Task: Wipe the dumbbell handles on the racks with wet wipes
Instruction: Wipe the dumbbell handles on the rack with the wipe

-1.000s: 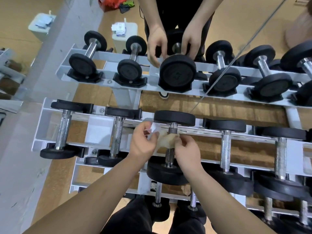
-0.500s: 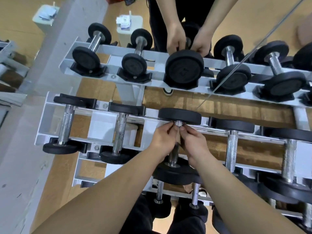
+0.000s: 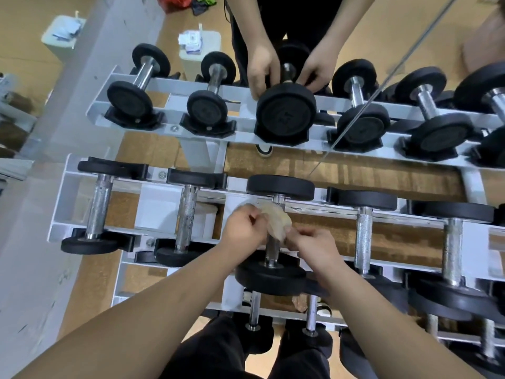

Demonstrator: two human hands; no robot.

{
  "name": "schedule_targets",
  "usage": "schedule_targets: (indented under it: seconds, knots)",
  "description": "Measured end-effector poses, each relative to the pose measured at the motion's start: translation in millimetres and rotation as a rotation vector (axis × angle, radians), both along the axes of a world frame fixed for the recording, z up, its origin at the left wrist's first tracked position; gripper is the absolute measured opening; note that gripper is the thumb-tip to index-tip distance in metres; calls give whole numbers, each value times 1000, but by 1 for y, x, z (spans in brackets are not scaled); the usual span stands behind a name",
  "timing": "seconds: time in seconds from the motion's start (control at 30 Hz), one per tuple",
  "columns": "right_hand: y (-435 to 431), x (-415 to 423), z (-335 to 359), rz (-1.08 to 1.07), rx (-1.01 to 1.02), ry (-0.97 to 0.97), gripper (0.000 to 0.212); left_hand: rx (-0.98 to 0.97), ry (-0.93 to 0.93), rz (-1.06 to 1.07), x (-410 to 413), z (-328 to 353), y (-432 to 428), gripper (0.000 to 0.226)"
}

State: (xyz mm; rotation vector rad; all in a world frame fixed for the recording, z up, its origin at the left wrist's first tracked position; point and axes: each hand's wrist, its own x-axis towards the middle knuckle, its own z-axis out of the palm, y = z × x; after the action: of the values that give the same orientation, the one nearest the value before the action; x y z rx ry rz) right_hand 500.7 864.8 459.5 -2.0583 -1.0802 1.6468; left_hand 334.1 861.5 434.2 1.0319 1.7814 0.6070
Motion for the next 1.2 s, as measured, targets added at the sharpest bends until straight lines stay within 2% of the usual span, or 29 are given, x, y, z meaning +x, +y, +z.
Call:
schedule_targets:
  seconds: [0.07, 0.13, 0.2, 0.27, 0.37, 0.43, 0.5, 0.53, 0.6, 0.7, 0.77, 0.83, 0.9, 1.03, 1.13, 1.2]
  knots:
    - [2, -2, 1, 6, 66, -2, 16, 46, 88, -5, 5, 6, -2, 22]
    - [-1, -4, -2, 101, 136, -42, 18, 108, 126, -54, 7, 6, -16, 21]
    - [-4, -6, -6, 207, 191, -133, 16, 58, 166, -160, 2, 3, -31, 21]
    - [-8, -6, -8, 270, 214, -192, 11, 13, 271, -247, -4, 3, -42, 32]
    - [-14, -1, -11, 254, 175, -139, 6, 264, 422, -182, -4, 4, -46, 29]
    - [-17, 5, -8, 264, 155, -121, 6, 169, 323, -227, 9, 8, -41, 29]
    - [-21, 12, -7, 214, 171, -116, 11, -93, 180, -254, 27, 7, -32, 37]
    - [-23, 16, -5, 162, 174, -112, 11, -163, 147, -255, 33, 5, -26, 43]
    - [-27, 22, -2, 66, 159, -83, 12, -223, 64, -201, 41, 5, -13, 46]
    - [-30, 24, 1, 3, 123, -22, 12, -225, -50, -80, 44, 9, 11, 33]
    - [-27, 21, 5, -28, 102, 11, 12, -143, -175, 65, 47, 16, 27, 6]
    - [-23, 17, 8, -47, 88, 42, 12, -108, -261, 189, 52, 23, 34, 4]
    - [-19, 14, 10, -58, 74, 71, 13, -140, -246, 210, 51, 14, 32, 23]
    - [-19, 10, 8, -81, 30, 101, 15, -256, -144, -4, 41, 3, 14, 39]
    - [-22, 11, 5, -52, 4, 66, 15, -353, -129, -220, 33, 14, -2, 14]
    - [-24, 11, 6, -19, -5, 32, 17, -402, -84, -335, 31, 20, -5, 16]
